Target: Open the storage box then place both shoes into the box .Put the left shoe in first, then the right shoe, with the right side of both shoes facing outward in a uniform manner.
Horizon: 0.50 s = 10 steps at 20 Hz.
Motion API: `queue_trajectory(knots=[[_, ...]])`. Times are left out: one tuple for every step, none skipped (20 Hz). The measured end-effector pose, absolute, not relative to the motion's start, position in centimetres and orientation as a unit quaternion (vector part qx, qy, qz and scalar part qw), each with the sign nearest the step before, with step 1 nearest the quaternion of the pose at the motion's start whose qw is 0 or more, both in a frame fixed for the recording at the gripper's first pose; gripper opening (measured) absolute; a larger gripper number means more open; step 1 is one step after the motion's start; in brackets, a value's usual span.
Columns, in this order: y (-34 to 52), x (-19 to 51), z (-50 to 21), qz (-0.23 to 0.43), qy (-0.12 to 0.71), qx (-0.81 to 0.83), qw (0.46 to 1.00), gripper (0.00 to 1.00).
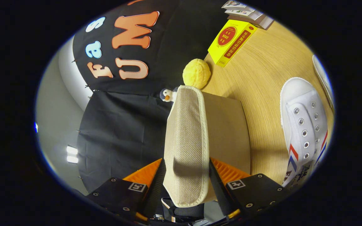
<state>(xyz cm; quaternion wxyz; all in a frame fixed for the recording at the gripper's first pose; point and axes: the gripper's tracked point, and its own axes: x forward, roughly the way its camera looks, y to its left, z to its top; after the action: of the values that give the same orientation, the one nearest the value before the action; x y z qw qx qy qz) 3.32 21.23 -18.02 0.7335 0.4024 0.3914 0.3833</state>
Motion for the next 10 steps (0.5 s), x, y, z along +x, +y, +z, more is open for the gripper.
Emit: queue_trajectory(knots=[[21.2,3.1,-17.3,0.39,0.388,0.411,0.727,0.68],[21.2,2.8,-16.4,0.397,0.385,0.419,0.72,0.63],[21.1,2.6,-15.3,0.405,0.377,0.426,0.716,0.55],[21.0,2.5,-14.7,0.408,0.369,0.42,0.721,0.52],[21.0,2.2,-13.9,0.414,0.362,0.418,0.723,0.46],[21.0,2.0,-12.9,0.415,0.353,0.423,0.724,0.38],[20.9,2.2,-11.8,0.411,0.343,0.43,0.727,0.22],[20.9,2.1,-10.9,0.408,0.334,0.433,0.732,0.14],[21.1,2.1,-10.3,0.406,0.329,0.427,0.738,0.03],[21.5,1.5,-9.7,0.411,0.326,0.418,0.742,0.01]])
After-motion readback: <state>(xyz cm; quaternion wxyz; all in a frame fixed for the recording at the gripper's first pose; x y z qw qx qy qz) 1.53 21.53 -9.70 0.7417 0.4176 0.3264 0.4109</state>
